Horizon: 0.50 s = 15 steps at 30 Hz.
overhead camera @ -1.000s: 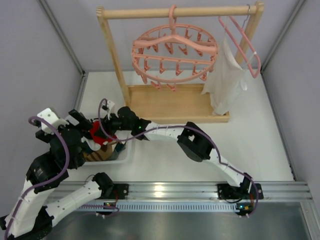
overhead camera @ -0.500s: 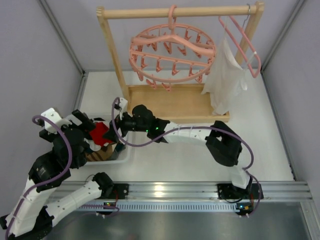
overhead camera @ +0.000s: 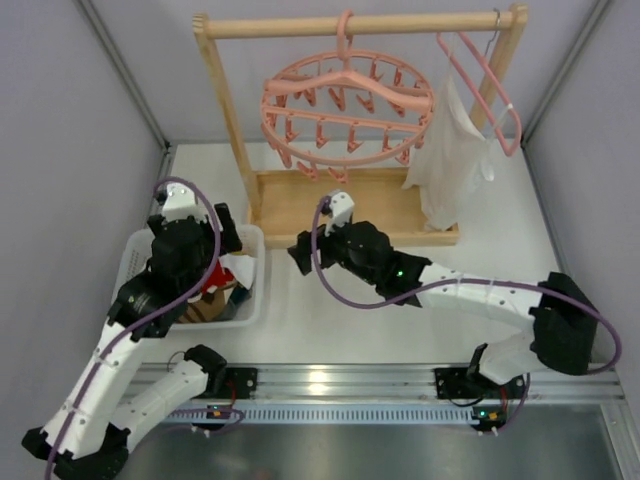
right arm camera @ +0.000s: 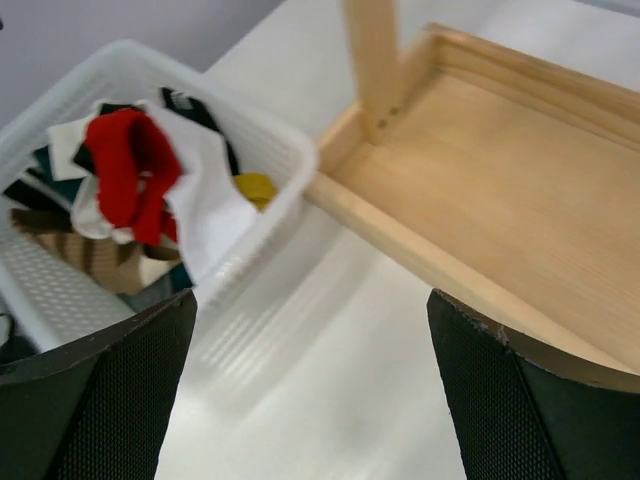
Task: Remove the socks clipped to the hanger
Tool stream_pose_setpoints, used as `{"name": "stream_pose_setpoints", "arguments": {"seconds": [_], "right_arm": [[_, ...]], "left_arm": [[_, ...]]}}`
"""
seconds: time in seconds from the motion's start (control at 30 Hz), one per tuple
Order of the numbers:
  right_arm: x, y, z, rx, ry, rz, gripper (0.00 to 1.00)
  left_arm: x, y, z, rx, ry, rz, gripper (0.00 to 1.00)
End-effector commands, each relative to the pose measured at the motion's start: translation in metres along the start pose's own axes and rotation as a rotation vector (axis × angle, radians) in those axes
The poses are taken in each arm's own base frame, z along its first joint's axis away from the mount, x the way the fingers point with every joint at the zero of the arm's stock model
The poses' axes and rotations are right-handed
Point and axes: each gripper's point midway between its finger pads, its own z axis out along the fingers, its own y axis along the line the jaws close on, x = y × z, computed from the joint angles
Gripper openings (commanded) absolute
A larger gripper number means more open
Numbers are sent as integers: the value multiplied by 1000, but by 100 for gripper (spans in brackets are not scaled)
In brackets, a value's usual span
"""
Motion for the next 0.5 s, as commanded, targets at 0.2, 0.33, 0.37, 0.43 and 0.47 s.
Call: {"name": "stream_pose_setpoints", "arguments": {"seconds": [0.2, 0.33, 0.37, 0.43, 0.47], "right_arm": [[-15, -127, -118, 458, -28, 19, 95], [-23, -164, -171, 607, -46, 17, 95], [-25, -168, -180, 626, -49, 9, 96], [-31, -178, -207, 680, -61, -3, 97], [-34, -181, -215, 696, -65, -15, 97]], "left_arm": [[-15, 9, 27, 87, -26, -40, 98], [-16, 23, 23, 26, -49, -28, 99], [-16, 26, 22, 11, -54, -24, 99], [-19, 28, 16, 14, -72, -13, 98], [-19, 26, 14, 35, -76, -12, 99]]}}
